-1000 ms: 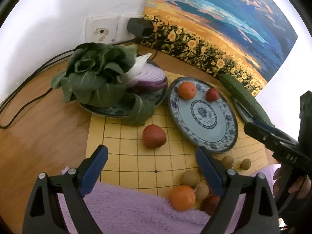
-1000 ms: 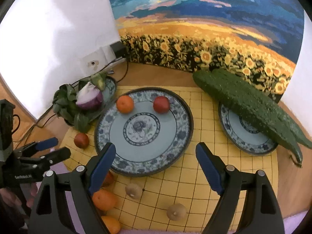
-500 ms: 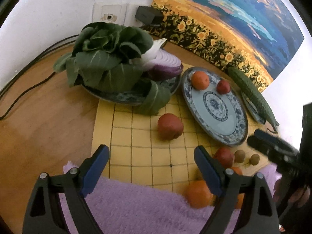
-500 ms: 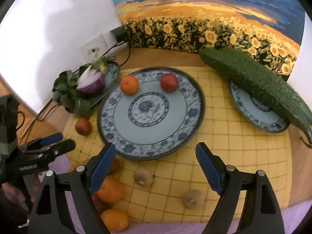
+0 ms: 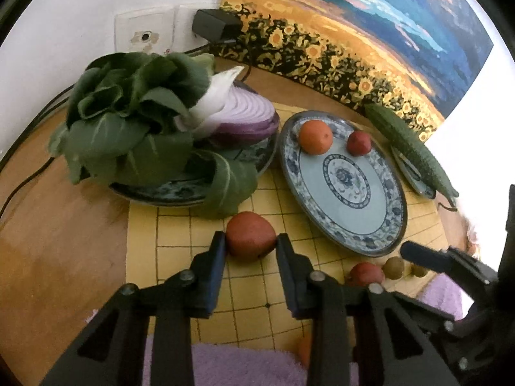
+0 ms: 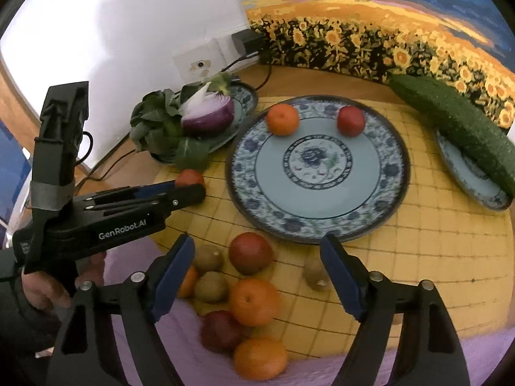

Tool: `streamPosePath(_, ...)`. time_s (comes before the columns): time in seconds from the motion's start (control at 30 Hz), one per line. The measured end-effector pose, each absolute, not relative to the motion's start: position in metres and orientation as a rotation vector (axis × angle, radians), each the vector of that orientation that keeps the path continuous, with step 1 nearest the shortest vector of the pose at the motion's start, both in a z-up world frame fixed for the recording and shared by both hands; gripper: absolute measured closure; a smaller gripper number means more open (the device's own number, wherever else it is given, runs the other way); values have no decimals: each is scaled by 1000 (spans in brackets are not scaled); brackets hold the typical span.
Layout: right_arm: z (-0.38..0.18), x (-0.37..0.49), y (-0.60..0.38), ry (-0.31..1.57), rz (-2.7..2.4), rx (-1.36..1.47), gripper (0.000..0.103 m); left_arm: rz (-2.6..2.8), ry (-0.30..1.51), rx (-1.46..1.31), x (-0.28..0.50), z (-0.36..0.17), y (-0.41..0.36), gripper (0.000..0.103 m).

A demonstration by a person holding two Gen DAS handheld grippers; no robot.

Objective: Organize fruits
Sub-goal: 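Grasp a red apple with the left gripper while the right gripper grasps another red apple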

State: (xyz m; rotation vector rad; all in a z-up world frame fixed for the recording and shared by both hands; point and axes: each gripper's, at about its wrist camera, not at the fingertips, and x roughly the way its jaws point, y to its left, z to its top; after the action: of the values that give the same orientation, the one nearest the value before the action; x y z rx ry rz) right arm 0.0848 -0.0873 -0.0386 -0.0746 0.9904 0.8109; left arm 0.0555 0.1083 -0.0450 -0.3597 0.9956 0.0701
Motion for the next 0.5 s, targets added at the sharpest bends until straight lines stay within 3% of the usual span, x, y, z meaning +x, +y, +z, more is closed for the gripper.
streamPosePath(0.2,-42,84,-76,1039,750,-45,42,70,979,-380,35,-35,127,70)
streamPosePath(0.33,-51,92,-73,1099,658,-26,45,63,957,-400,25,-30,138,70)
streamPosePath(0.43,-56,97,-75,1120,629,-1,54,59,957,-402,23,-30,140,70)
streamPosePath(0.5,-57,102,-76,1125,623,17,68,60,955,-400,22,-29,140,70)
